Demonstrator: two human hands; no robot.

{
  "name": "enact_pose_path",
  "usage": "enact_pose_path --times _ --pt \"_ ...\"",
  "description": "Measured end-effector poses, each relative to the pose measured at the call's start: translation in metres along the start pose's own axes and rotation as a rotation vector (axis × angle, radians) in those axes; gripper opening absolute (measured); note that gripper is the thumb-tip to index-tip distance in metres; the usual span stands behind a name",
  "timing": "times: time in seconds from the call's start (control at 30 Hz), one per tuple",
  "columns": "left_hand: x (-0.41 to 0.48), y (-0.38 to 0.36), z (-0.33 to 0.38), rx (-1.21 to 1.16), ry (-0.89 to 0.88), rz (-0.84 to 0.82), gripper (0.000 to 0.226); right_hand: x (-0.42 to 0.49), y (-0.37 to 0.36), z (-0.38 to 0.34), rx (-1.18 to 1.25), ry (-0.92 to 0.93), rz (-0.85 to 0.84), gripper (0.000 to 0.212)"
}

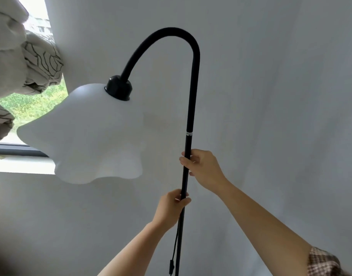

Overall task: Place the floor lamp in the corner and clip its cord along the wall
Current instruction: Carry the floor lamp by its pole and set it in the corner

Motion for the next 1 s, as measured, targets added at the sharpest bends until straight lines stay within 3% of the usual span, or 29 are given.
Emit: enact_pose_path --times 0.1,0.4,0.5,0.67,1.0 --pt "-0.002 0.006 0.001 0.052 -0.032 0.052 0.009 0.003 -0.006 -0.002 -0.040 0.017 -0.021 0.015" --pt "-0.001 0.022 -0.006 0.062 0.005 0.173 0.015 0.014 -0.020 -0.006 0.026 0.028 -0.134 0.012" --pt "0.001 0.025 -0.007 0.035 0.054 0.145 0.007 0.020 -0.021 -0.005 0.024 0.010 -0.149 0.012" --pt "0.001 0.024 -0.013 0.016 0.082 0.080 0.023 0.022 -0.024 0.002 0.023 0.001 -0.152 0.012" --pt "-0.013 0.027 -0.022 0.037 0.077 0.085 0.027 0.015 -0.039 0.008 0.009 0.030 -0.180 0.009"
Point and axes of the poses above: each hand's wrist, its own x-axis towards the middle knuckle, its own y-axis out of the back of the hand, z = x × y, the point moved 6 cm from there along x, towards the middle knuckle, and after that the axes turned 6 degrees about -z, right-handed, at the moved point
